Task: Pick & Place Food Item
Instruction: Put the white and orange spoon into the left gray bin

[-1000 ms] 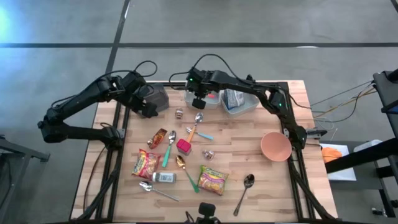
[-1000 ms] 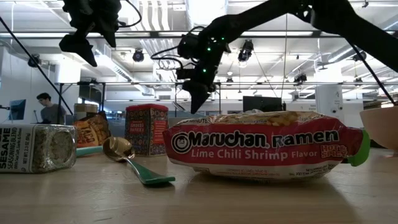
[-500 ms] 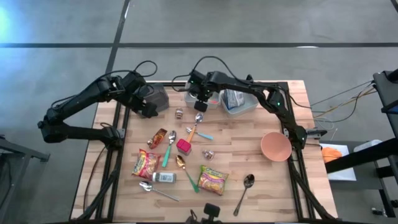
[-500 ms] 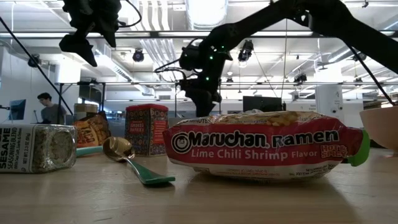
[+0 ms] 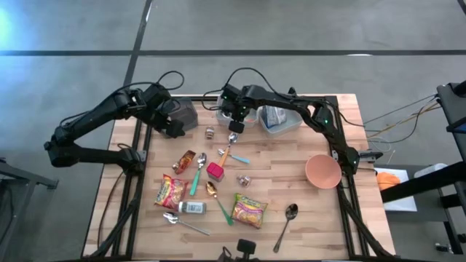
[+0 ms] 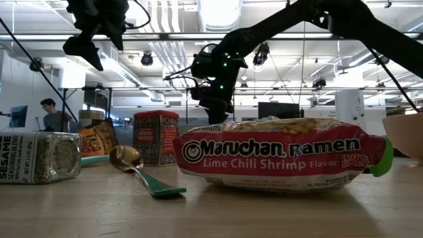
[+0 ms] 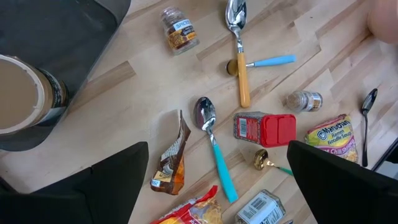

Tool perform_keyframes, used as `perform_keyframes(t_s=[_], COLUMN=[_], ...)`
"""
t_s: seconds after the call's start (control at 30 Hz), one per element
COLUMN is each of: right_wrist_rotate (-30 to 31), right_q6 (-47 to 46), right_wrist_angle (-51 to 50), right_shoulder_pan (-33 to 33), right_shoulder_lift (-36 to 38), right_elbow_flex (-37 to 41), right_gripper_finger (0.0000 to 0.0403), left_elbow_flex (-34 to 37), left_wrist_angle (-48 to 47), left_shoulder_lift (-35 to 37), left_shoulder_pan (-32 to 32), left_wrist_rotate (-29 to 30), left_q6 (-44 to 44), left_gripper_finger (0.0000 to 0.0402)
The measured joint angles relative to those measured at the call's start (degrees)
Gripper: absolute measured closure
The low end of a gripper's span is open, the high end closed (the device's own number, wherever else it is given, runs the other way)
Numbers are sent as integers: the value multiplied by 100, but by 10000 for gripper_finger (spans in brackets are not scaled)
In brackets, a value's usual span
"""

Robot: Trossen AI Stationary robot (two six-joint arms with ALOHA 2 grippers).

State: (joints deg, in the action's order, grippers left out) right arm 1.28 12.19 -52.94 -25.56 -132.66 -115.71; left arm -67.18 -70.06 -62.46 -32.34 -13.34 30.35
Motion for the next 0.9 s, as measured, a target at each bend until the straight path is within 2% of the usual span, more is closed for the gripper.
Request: perform_keyframes(t_s=[0.47,0.77,0.9], right_wrist_rotate=[2,-41,-268], right_q6=[205,729,720], right_wrist_angle=[137,133,135], right_shoulder_pan=[-27,-44,-92], right_shoulder_lift=[0,0,0], right_elbow_flex=[257,262,263], right_gripper_finger=[392,392,392], left_elbow_flex=[0,0,0], left_wrist_angle=[0,0,0], left_shoulder_lift=[0,0,0], left_shoulder_pan=[0,0,-1], left_wrist_rotate=[0,0,0], left_q6=[0,0,0], left_gripper_finger=[15,15,15])
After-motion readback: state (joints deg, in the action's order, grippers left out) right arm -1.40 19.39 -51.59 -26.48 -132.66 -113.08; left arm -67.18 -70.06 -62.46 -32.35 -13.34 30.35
